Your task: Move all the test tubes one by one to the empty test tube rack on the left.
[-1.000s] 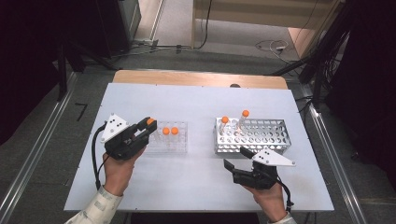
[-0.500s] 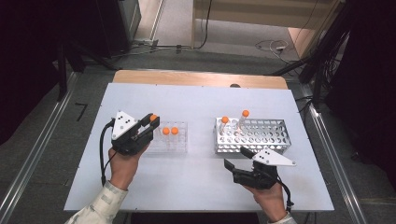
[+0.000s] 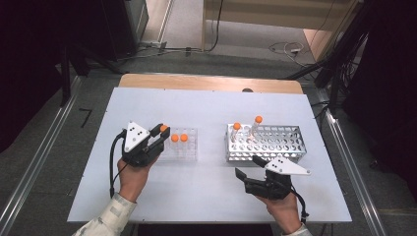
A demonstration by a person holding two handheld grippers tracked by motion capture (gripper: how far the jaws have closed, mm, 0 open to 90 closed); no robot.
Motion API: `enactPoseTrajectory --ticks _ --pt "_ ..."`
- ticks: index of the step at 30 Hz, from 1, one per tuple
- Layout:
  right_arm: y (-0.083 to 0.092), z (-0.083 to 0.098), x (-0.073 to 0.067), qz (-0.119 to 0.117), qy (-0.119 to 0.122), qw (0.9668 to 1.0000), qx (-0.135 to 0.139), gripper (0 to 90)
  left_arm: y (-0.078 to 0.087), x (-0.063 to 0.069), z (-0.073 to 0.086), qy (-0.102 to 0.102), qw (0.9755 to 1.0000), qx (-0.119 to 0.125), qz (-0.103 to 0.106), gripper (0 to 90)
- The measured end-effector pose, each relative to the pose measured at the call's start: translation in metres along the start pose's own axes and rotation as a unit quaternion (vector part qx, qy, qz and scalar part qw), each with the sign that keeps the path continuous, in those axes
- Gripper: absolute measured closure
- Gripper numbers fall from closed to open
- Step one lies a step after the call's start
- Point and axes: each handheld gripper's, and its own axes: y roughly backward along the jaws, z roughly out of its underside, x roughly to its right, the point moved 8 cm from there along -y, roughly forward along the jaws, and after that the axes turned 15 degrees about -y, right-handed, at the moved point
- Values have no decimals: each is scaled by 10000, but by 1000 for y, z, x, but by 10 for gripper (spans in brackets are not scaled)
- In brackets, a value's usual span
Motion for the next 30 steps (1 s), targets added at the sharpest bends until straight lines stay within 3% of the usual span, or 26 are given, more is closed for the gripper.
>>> enactPoseTrajectory --ticks 9,30 --pt "0 0 0 0 4 10000 -5 237 -2 4 7 -65 10000 -37 -22 694" --pt "-2 2 1 16 12 10000 -35 238 1 7 11 88 9999 19 82 639"
